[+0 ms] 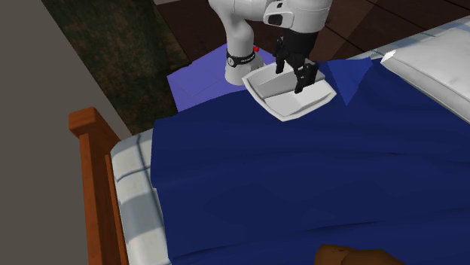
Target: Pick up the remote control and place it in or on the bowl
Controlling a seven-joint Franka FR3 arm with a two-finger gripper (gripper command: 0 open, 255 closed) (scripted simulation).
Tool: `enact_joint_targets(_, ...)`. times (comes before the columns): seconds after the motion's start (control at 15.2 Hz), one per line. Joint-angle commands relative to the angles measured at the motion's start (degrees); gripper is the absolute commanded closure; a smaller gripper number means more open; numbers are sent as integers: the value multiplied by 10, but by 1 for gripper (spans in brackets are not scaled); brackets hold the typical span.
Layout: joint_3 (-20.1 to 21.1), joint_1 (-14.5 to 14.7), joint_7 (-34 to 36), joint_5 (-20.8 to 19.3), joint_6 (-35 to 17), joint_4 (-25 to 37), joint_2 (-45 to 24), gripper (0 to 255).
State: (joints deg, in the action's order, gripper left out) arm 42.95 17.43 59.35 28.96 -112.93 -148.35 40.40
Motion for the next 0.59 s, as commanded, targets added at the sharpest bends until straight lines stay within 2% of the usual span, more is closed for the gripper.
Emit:
enact_joint_targets(0.0, -17, 0, 1, -10, 35, 21, 13, 0)
enact_joint_targets(0.13, -33, -1, 3, -21, 71, 49, 21, 0)
enact_joint_targets(0.53, -34, -1, 3, -21, 71, 49, 21, 0)
